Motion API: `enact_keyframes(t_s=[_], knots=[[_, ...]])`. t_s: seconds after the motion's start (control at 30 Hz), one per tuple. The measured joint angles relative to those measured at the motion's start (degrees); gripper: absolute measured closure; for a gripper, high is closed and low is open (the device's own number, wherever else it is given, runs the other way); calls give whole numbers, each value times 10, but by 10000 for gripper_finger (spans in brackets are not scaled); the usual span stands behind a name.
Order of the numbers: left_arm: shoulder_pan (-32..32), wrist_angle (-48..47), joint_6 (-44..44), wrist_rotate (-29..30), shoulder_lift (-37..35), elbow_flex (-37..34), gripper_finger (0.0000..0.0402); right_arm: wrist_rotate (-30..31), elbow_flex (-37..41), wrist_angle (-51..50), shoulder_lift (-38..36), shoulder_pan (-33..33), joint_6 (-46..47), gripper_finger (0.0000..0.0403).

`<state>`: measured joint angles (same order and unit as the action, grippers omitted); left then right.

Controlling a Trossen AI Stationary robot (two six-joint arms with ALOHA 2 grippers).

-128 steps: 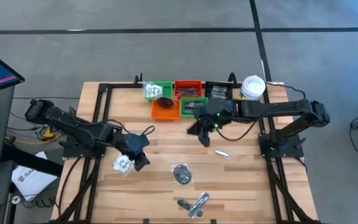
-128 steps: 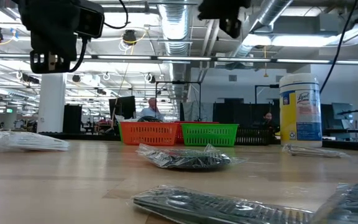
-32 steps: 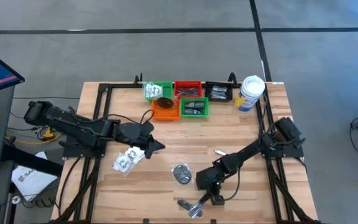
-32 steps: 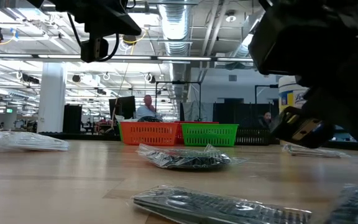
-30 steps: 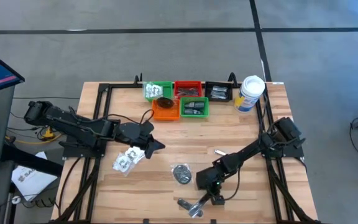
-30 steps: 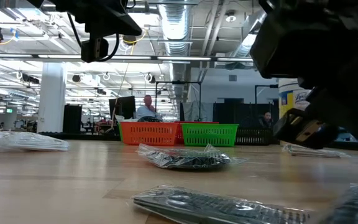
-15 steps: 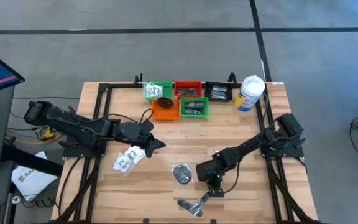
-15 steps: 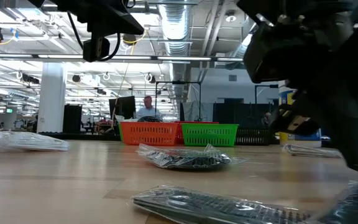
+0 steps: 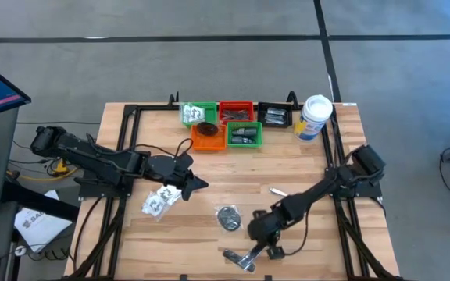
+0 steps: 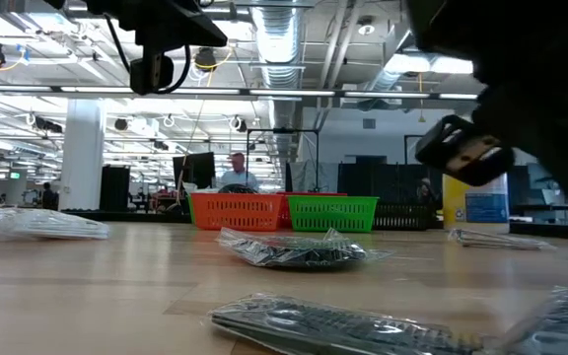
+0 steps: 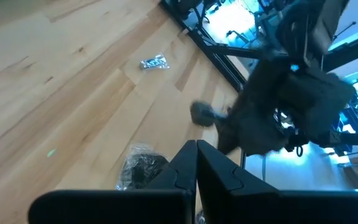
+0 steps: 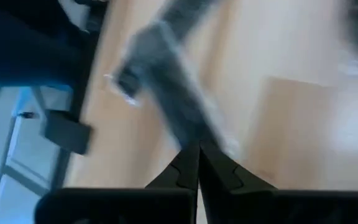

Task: Pick & Place Travel size toiletries
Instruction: Adjust the black comb

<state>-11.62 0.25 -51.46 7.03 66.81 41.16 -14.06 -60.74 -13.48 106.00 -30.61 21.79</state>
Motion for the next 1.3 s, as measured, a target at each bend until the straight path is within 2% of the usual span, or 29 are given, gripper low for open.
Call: enact_keyframes(t_s=[0.13, 0.33, 0.6, 0.7, 0.93, 1.1, 1.2, 1.3], knots=[[0, 5, 0, 0, 0, -10, 401, -11, -7, 27, 19, -17, 7, 403], [0, 4, -15, 0, 0, -17, 401, -23, -2, 40, 40, -6, 38, 403], [-3, 15, -33, 0, 0, -17, 401, -11, -2, -81, 38, 44, 89, 403], [-9, 21, -35, 1, 0, -17, 401, -10, -2, -92, 38, 64, 89, 403], [-13, 28, -35, 3, 0, -17, 401, 55, 0, -97, 22, 95, 141, 403], [-13, 34, -33, 2, 0, -17, 401, 117, 4, -93, -7, 87, 162, 403], [-12, 34, -26, 3, 0, -17, 401, 126, 1, -51, -25, 73, 148, 403], [-10, 37, -15, 2, 0, -17, 401, 103, 2, -31, -25, 61, 129, 403]])
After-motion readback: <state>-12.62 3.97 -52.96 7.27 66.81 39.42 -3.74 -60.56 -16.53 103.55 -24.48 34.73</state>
